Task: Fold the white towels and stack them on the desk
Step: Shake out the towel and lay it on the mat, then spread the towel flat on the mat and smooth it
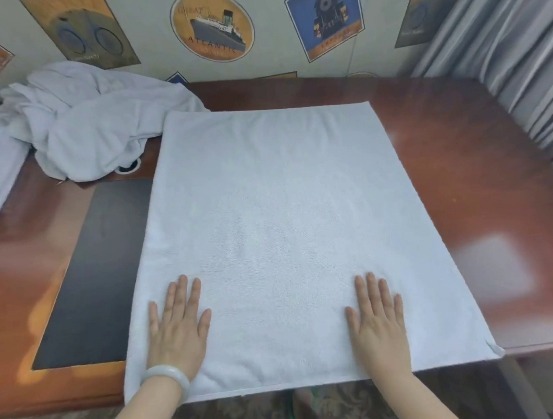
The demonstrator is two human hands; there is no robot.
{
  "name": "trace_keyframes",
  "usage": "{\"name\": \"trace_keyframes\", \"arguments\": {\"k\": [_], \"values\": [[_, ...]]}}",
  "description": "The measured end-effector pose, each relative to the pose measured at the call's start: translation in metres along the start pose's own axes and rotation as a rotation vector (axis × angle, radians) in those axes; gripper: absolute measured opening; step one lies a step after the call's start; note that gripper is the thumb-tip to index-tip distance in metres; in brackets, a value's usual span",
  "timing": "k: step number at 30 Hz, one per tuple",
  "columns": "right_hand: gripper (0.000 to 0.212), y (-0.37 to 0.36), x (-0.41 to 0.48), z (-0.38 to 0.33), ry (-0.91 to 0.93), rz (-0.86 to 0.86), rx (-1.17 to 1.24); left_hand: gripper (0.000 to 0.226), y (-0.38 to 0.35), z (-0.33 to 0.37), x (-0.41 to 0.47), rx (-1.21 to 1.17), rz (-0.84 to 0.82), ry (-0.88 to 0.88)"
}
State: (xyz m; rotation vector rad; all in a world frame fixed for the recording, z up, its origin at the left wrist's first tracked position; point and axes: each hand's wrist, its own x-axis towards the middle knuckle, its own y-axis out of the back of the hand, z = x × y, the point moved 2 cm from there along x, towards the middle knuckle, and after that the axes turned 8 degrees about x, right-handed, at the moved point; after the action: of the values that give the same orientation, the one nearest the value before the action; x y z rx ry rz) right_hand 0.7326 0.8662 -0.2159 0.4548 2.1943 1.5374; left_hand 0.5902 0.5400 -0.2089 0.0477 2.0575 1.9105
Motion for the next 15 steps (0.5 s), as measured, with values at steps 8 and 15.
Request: {"name": "trace_keyframes", "arguments": {"k": [8,15], "values": [[0.023,0.036,-0.063,-0.084,-0.551,-0.19,1.32,0.022,0.046,0.082,-0.074,-1.108,-0.196,0.294],[0.045,0.018,-0.097,-0.085,-1.26,-0.38,1.753,0.034,0.022,0.1,-0.11,-1.891,-0.6,1.017]]}}
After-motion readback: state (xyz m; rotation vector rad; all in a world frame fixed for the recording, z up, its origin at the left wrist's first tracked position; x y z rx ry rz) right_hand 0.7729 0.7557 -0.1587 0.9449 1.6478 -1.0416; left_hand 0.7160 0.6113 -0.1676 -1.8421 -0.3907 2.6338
